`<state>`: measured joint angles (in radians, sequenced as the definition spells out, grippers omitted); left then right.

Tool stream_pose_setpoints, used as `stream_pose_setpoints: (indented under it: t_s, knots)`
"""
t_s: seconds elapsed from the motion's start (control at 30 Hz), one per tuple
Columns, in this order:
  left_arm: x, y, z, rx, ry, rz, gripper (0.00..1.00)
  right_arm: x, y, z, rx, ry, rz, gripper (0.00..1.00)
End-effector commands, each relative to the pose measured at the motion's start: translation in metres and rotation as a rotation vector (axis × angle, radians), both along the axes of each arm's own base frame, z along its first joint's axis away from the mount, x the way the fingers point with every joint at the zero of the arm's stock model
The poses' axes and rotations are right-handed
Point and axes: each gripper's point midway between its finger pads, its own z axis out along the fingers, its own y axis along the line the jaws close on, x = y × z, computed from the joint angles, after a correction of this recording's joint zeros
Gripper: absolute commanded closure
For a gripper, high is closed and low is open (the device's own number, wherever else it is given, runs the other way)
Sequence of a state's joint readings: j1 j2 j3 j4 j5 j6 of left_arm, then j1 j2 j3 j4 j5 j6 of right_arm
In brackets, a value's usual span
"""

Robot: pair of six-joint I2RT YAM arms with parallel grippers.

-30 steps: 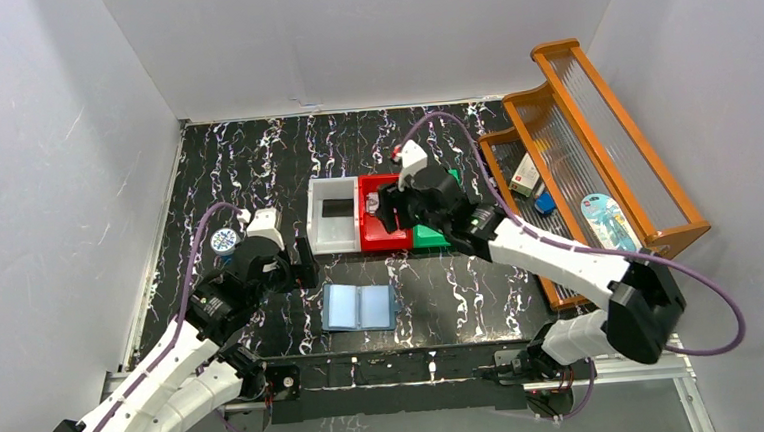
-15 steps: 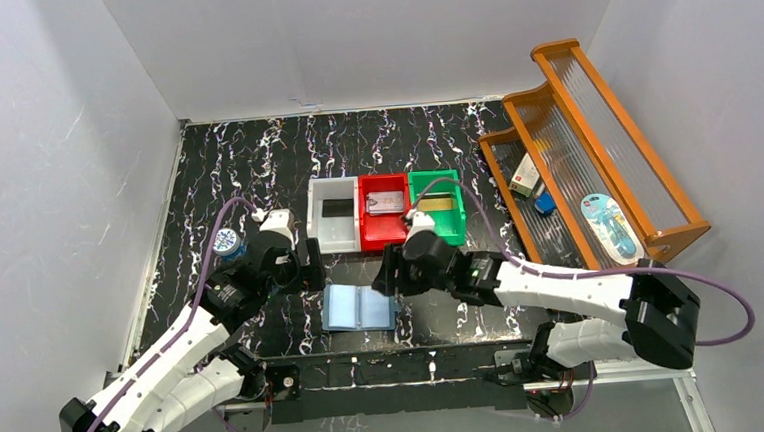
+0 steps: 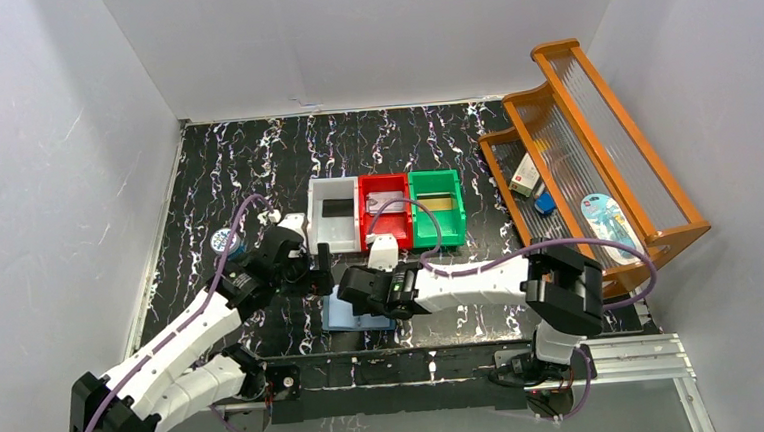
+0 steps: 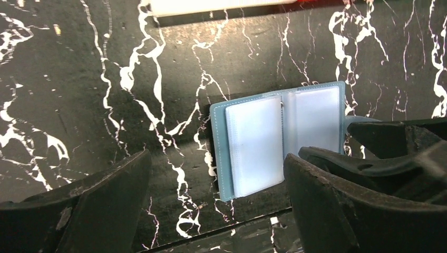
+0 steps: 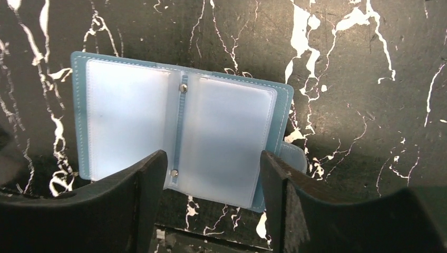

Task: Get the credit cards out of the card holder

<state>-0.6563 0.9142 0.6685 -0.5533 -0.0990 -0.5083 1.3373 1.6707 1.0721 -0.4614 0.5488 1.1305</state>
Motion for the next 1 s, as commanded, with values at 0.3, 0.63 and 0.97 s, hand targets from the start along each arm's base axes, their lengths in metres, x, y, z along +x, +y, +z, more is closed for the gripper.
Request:
stream_pose_setpoints:
  t_s: [0.3,0.63,0.97]
  knots:
    - [-0.013,-0.005,-0.012,-0.228,0.054,0.250,0.13,-0.004,0.004,-0.036,-0.062,0.052,-0.028,0.24]
    - [-0.037,-0.034,-0.056,-0.316,0.224,0.152,0.41,-0.009,0.020,-0.031,0.045,0.073,0.027,0.44]
    - [-0.050,-0.039,-0.072,-0.312,0.295,0.087,0.76,-0.014,0.041,-0.006,0.398,0.178,0.060,0.47]
